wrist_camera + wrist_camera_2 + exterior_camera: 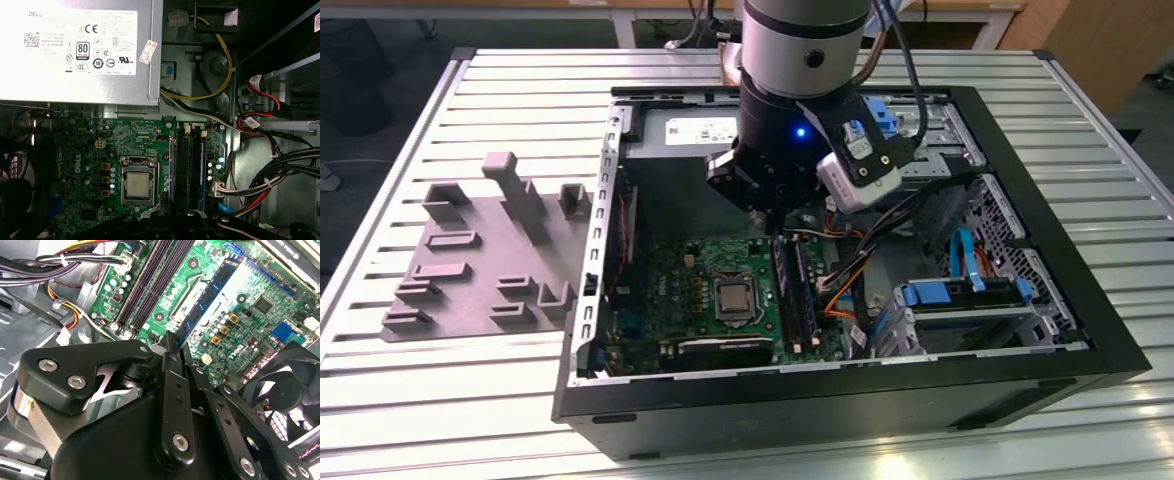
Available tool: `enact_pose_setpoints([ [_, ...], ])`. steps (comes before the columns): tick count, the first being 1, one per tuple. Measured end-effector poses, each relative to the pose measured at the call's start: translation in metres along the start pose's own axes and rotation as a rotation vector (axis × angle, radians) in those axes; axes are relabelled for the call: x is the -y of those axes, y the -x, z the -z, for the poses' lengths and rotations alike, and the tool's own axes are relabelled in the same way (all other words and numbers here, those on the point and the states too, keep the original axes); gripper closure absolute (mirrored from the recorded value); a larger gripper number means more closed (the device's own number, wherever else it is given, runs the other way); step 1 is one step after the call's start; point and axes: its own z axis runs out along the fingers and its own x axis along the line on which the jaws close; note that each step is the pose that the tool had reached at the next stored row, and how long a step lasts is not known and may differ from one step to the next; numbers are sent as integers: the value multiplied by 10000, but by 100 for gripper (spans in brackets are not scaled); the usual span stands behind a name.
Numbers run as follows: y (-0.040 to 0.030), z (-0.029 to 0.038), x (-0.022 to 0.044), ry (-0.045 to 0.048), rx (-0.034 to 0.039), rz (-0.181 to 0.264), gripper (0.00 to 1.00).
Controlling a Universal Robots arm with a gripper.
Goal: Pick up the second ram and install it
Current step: 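Insert the second ram into the second slot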
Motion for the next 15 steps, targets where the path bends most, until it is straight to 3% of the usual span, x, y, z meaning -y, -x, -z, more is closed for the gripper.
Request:
enact_pose_setpoints([
  [9, 2, -110, 2, -1, 1, -82, 85],
  [15, 2, -114, 2, -1, 0, -82, 85],
])
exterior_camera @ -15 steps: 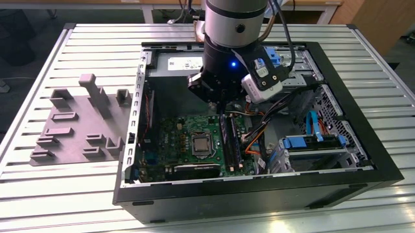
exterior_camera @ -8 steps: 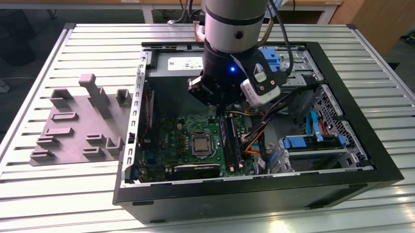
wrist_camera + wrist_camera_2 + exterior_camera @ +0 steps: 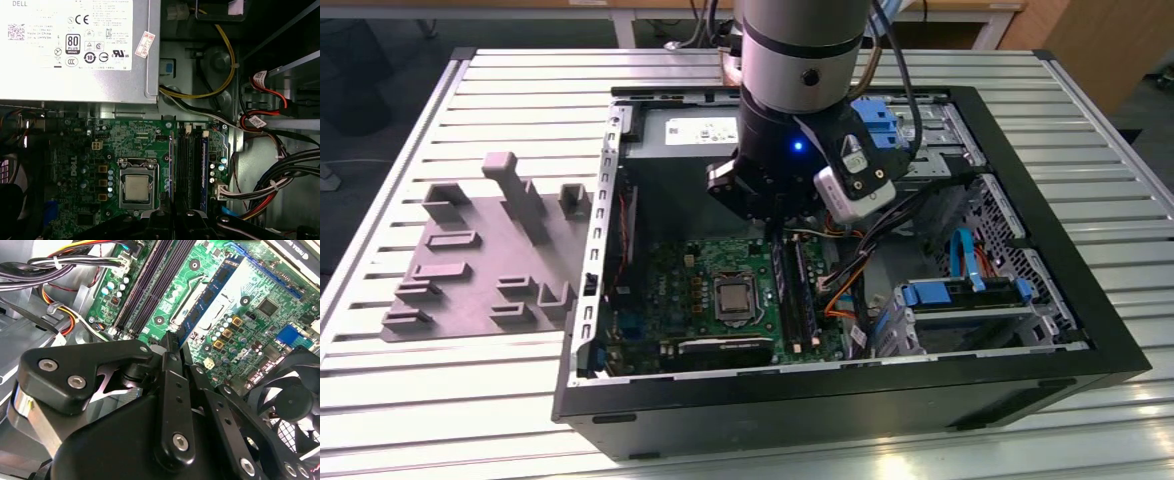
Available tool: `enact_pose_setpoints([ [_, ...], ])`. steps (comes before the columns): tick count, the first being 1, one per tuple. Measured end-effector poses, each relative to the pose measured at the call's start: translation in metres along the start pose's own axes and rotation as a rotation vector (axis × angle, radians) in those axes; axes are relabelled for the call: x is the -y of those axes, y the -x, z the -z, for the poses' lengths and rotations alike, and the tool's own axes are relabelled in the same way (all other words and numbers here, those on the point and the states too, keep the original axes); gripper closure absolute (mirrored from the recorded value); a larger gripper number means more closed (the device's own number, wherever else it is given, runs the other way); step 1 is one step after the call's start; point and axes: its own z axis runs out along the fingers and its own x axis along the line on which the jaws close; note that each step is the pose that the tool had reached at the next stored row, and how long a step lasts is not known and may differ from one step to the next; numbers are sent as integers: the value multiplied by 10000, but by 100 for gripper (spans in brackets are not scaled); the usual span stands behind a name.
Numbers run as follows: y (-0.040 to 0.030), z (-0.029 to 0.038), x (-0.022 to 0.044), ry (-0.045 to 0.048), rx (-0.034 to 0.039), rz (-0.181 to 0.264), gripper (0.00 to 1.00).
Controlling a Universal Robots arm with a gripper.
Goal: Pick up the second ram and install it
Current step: 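Insert the second ram into the second slot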
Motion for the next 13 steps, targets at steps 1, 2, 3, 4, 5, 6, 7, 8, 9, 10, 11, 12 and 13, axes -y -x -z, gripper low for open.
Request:
enact_pose_setpoints([
  [1, 0, 0, 0, 0, 0, 0, 85],
  [2, 0, 0, 0, 0, 0, 0, 85],
  [3, 0, 0, 0, 0, 0, -1, 85],
  [4, 0, 0, 0, 0, 0, 0, 85],
  [5, 0, 0, 0, 0, 0, 0, 85],
  [6, 0, 0, 0, 0, 0, 0, 85],
  [7, 0, -1, 0, 1, 0, 0, 85],
  [8, 0, -1, 0, 0, 0, 0, 85],
  [9, 0, -1, 0, -1, -1, 0, 85],
  [10, 6, -4, 1, 1, 0, 1, 85],
  [11, 22, -8, 1, 3, -3, 1, 85],
  [12, 42, -11, 1, 1, -10, 0, 85],
  [13, 52, -15, 2, 0, -14, 1, 85],
])
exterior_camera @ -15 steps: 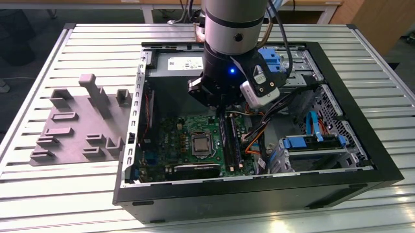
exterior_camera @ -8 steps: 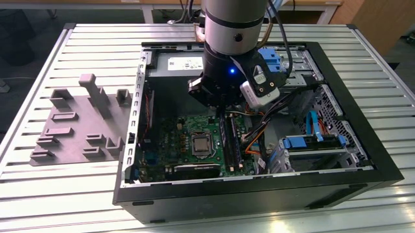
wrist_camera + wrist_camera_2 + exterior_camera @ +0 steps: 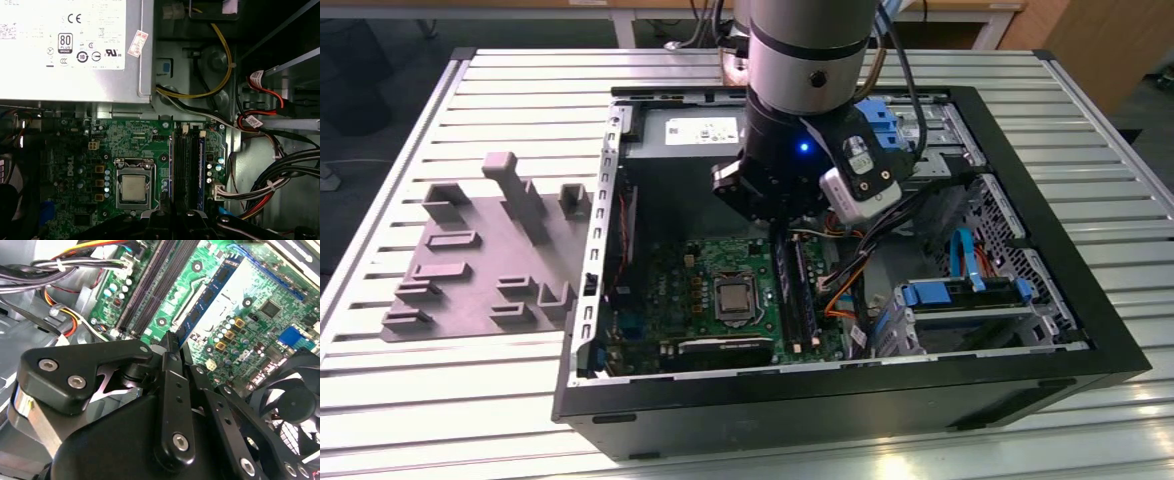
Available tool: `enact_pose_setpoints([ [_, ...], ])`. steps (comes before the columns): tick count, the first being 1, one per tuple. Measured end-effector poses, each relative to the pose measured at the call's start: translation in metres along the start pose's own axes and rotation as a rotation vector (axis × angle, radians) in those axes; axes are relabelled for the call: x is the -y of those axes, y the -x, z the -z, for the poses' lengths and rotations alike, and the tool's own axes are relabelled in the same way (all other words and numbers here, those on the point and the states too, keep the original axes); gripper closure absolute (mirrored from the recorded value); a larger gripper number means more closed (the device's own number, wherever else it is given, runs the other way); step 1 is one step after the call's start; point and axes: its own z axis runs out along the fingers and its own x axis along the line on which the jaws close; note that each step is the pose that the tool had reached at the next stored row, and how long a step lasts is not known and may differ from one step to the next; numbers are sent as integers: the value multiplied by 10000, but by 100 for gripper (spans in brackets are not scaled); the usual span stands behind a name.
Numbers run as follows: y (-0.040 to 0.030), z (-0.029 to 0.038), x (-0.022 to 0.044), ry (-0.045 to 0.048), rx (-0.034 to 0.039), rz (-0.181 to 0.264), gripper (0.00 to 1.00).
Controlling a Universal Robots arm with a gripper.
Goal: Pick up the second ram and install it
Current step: 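Insert the second ram into the second slot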
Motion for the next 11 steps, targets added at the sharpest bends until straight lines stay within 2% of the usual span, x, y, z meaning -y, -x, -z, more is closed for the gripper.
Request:
enact_pose_setpoints([
  [4, 14, -28, 0, 0, -1, -1, 85],
  [11, 26, -153, 24, 2, -1, -36, 85],
])
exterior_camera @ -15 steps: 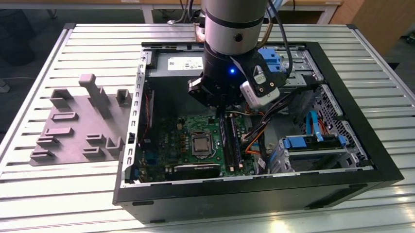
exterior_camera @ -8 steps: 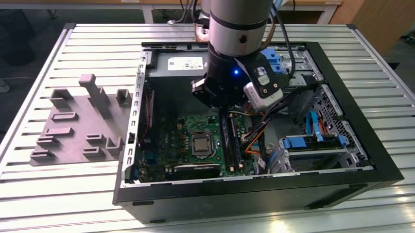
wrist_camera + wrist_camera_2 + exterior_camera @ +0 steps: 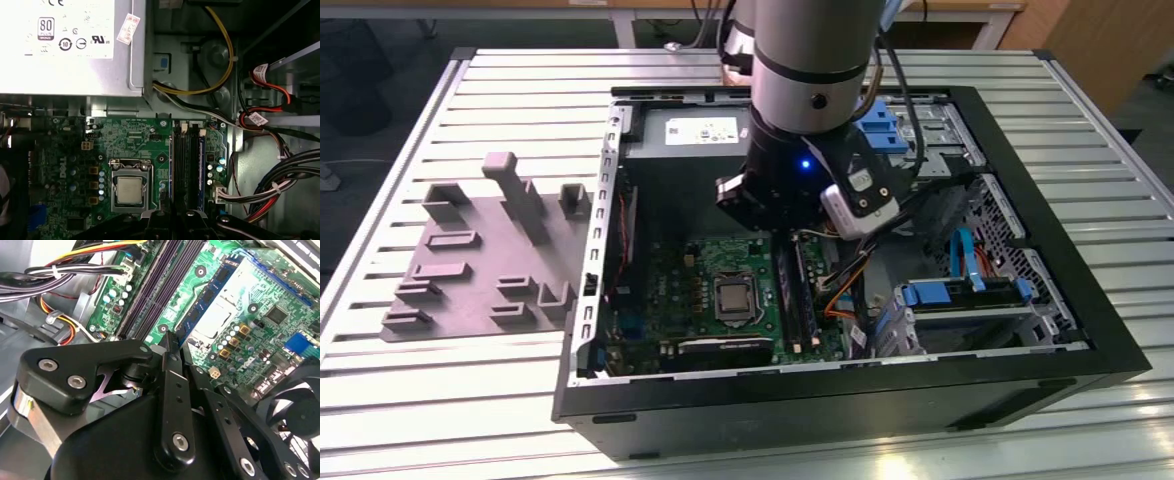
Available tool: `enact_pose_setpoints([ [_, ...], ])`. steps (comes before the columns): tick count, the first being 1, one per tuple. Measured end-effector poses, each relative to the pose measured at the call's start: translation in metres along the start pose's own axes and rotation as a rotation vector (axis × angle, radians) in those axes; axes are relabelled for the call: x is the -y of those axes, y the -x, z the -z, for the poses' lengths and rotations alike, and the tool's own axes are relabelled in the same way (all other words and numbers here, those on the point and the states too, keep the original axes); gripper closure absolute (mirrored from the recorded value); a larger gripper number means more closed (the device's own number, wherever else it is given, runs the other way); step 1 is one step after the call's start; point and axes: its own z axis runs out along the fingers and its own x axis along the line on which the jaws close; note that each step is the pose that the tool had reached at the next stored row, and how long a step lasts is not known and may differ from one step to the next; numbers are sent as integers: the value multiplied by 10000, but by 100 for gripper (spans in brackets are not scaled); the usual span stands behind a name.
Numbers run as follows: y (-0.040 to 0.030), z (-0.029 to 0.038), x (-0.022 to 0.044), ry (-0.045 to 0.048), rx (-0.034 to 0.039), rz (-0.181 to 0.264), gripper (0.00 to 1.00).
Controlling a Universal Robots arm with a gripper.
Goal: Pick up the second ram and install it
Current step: 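Insert the second ram into the second slot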
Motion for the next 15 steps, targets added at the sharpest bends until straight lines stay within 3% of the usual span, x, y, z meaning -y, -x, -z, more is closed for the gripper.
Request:
enact_pose_setpoints([
  [7, 13, -34, 3, -3, -2, -7, 85],
  [11, 64, -48, 6, 1, -27, -9, 85],
  [15, 74, -102, 13, 0, -38, -48, 85],
])
